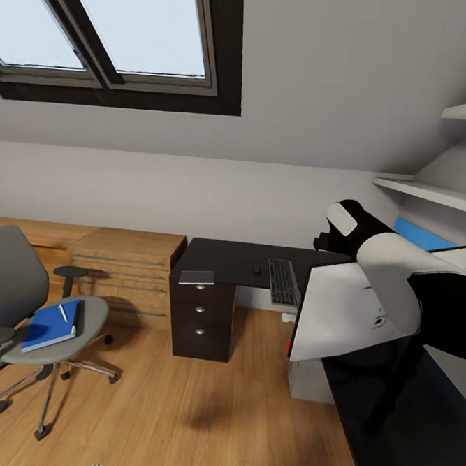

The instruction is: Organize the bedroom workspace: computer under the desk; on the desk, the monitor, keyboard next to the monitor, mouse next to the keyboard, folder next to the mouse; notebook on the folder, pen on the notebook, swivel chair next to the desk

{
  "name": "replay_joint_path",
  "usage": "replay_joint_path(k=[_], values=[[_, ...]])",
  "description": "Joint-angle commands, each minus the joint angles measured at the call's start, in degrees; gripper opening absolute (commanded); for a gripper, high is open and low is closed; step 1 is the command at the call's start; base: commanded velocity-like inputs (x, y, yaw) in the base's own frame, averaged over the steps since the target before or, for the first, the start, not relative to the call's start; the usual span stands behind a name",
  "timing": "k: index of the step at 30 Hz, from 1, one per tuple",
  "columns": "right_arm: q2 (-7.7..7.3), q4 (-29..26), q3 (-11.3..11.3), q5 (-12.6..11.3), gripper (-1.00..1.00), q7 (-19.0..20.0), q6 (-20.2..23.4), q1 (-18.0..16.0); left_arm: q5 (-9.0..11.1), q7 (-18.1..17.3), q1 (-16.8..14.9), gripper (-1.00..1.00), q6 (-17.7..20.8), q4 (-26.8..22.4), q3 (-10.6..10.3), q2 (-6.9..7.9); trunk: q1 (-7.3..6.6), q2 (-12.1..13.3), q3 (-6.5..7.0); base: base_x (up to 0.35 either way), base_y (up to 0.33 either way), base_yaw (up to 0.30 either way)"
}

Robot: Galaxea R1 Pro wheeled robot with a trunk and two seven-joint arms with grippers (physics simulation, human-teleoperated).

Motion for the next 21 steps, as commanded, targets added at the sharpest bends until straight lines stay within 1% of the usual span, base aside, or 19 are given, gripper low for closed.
replay_joint_path(k=[1,4,8,13,17,21], values=[[-0.03,-0.1,0.4,-0.6,1.0,-0.3,0.3,0.0,0.5,0.1,0.0,1.0,-0.2,0.0,-0.2,0.01,-0.01,0.0,-0.08,-0.213,0.0,0.0],[-0.03,-0.1,0.4,-0.6,1.0,-0.3,0.3,0.0,0.5,0.1,0.0,1.0,-0.2,0.0,-0.2,0.01,-0.01,0.0,-0.08,-0.223,0.0,0.0],[0.08,-0.1,0.4,-0.6,1.0,-0.3,0.2,0.0,0.5,0.1,0.0,1.0,-0.2,0.0,-0.2,0.02,-0.01,0.0,-0.08,-0.063,0.0,0.0],[0.07,-0.1,0.4,-0.6,1.0,-0.2,0.1,0.0,0.5,0.1,0.0,1.0,-0.2,0.0,-0.2,0.01,-0.01,0.0,-0.08,-0.227,0.0,0.0],[0.06,-0.1,0.4,-0.6,1.0,-0.2,0.1,0.0,0.5,0.1,0.0,1.0,-0.2,0.0,-0.2,0.02,-0.01,0.0,-0.08,-0.105,0.0,0.0],[0.1,-0.1,0.4,-0.6,1.0,-0.2,0.1,0.0,0.5,0.1,0.0,1.0,-0.2,0.0,-0.2,0.03,-0.01,0.0,-0.08,-0.242,0.0,0.0]])
